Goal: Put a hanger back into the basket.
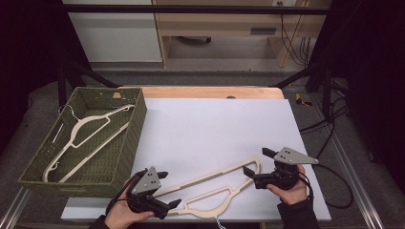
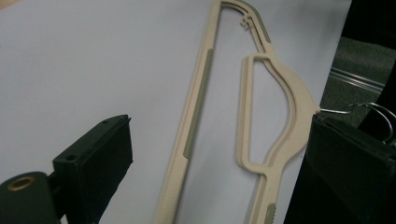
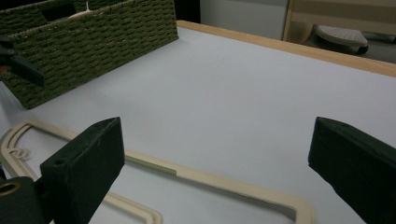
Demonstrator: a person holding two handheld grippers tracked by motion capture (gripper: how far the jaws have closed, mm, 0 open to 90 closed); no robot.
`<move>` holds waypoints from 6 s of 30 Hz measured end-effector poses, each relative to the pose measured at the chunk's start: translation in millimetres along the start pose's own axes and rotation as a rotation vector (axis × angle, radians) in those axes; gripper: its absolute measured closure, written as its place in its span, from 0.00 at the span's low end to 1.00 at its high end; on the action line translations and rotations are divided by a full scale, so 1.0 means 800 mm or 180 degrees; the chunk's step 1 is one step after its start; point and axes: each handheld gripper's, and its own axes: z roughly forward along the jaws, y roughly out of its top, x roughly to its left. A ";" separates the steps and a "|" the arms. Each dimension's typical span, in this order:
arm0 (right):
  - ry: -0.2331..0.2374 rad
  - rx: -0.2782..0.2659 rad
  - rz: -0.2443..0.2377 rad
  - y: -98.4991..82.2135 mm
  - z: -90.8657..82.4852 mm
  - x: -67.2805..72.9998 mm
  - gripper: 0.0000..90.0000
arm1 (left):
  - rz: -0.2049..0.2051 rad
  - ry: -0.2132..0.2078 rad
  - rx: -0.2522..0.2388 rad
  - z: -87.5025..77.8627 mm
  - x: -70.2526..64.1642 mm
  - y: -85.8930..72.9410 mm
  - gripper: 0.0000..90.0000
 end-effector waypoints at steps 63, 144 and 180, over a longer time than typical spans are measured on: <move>0.0726 0.0507 -0.0446 -0.012 0.052 0.075 0.20 | 0.0375 -0.0608 0.0851 0.026 -0.012 -0.014 0.88; 0.1788 0.1174 -0.0884 -0.015 0.102 0.117 0.77 | 0.1079 0.0008 0.0935 0.062 -0.037 0.014 0.87; -0.0117 -0.0068 0.0262 -0.008 -0.004 -0.016 0.16 | 0.0620 0.0160 0.0520 0.014 -0.011 0.028 0.92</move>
